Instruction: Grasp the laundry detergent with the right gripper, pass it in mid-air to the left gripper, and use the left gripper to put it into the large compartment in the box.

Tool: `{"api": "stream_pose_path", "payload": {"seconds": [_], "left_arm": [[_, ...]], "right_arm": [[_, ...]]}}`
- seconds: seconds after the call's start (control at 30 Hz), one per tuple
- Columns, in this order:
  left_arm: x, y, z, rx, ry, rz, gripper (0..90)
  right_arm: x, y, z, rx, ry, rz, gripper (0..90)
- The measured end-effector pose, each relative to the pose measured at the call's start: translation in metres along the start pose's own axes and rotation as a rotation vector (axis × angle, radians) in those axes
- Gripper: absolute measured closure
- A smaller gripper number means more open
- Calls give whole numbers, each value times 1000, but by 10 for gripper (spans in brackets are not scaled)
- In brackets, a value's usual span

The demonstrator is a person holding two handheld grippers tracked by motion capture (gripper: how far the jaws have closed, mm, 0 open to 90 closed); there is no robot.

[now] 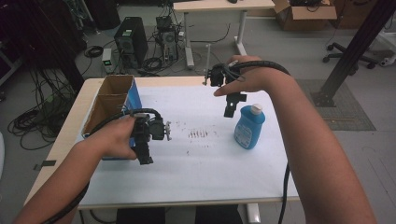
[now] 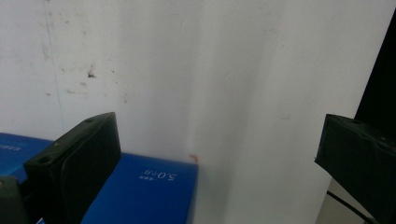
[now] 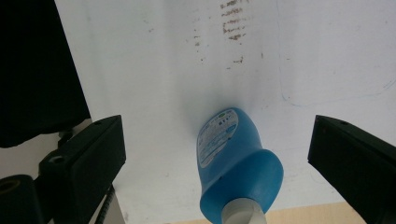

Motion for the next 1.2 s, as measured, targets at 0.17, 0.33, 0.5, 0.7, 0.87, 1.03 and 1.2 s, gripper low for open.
{"api": "stream_pose_path", "payload": {"seconds": [0.17,0.33,0.5,0.7,0.87,1.03,1.2], "left_arm": [[1,1,-1,4,5,-3,2],[3,0,0,8,3,-4,2],[4,0,1,4,1,-2,2],[4,-1,2,4,4,-3,2],[5,-2,3,-11,0,-3,2],[4,-2,3,-10,-2,-2,2],[2,-3,3,-10,3,-5,2]], "right_arm": [[0,1,0,1,1,1,40],[1,1,0,2,0,2,39],[2,0,1,1,2,7,40],[11,-1,6,-14,-3,23,40],[32,3,15,-46,-31,22,40],[45,8,22,-57,-39,21,38],[61,16,29,-55,-44,18,39]]}}
Point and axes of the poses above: each handheld gripper's, and its own axes: y roughly forward along the jaws, z roughly out of its underside, x roughly to its left, the point moved 2 cm from there along y, roughly forward along the jaws, and after that the axes turned 14 degrees about -y, right-handed, at the moved point
